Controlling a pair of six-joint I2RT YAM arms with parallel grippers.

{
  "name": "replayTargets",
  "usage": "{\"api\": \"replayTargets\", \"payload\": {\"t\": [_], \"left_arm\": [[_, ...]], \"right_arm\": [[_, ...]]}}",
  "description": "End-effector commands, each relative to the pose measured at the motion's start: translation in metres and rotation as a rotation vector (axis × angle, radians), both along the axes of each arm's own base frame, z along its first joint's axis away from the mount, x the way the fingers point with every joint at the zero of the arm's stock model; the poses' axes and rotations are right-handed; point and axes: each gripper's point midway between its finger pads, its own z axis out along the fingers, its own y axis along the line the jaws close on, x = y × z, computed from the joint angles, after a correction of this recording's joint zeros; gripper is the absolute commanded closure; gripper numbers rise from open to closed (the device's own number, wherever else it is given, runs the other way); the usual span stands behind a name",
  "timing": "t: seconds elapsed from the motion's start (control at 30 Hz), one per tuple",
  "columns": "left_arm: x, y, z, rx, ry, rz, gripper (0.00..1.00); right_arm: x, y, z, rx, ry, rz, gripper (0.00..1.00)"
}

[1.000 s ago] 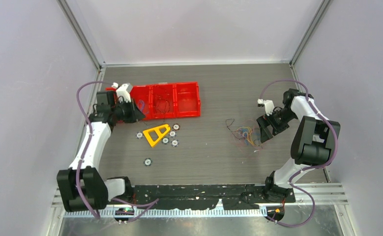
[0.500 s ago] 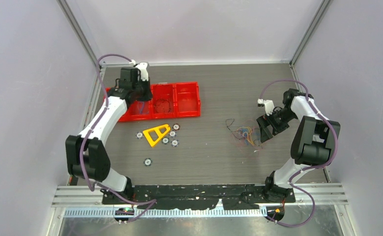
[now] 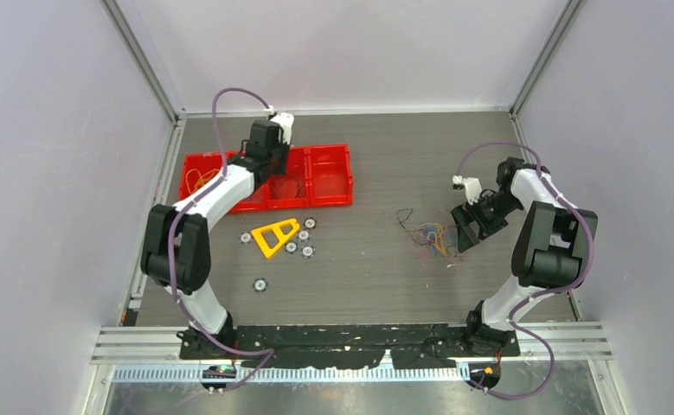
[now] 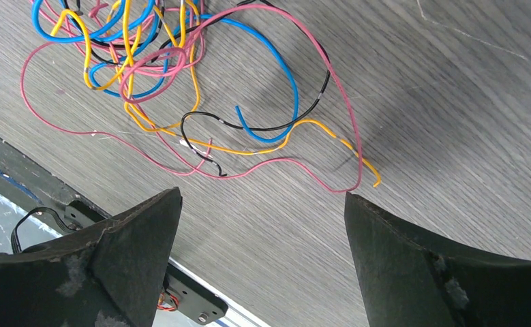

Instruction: Untangle the cables

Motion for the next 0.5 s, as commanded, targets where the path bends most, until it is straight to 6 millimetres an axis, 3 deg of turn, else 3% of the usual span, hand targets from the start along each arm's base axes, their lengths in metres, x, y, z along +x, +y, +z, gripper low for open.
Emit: {"api": "replayTargets", "payload": {"t": [0.0, 0.17, 0.2, 0.37, 0.47], "left_arm": [[0.035, -0.003, 0.025, 0.078, -0.138, 0.001, 1.0], [0.043, -0.01, 0.017, 0.181, -0.071, -0.012, 1.0], [0.042, -0.008, 0.014, 0.196, -0.058, -0.008, 0.96], [0.03, -0.005, 0.013, 0.206, -0.013, -0.044, 0.51], [0.024, -0.006, 0.027, 0.16, -0.025, -0.072, 0.35]], "right_arm": [[0.001, 0.001, -0.003, 0.004, 0.005, 0.0, 0.05], [0.002, 0.0, -0.002, -0.001, 0.002, 0.0, 0.05], [0.002, 0.0, -0.001, -0.002, 0.0, 0.002, 0.05], [-0.001, 0.001, 0.002, 0.002, -0.001, 0.015, 0.05], [0.0, 0.002, 0.007, 0.012, -0.006, 0.02, 0.05]]}}
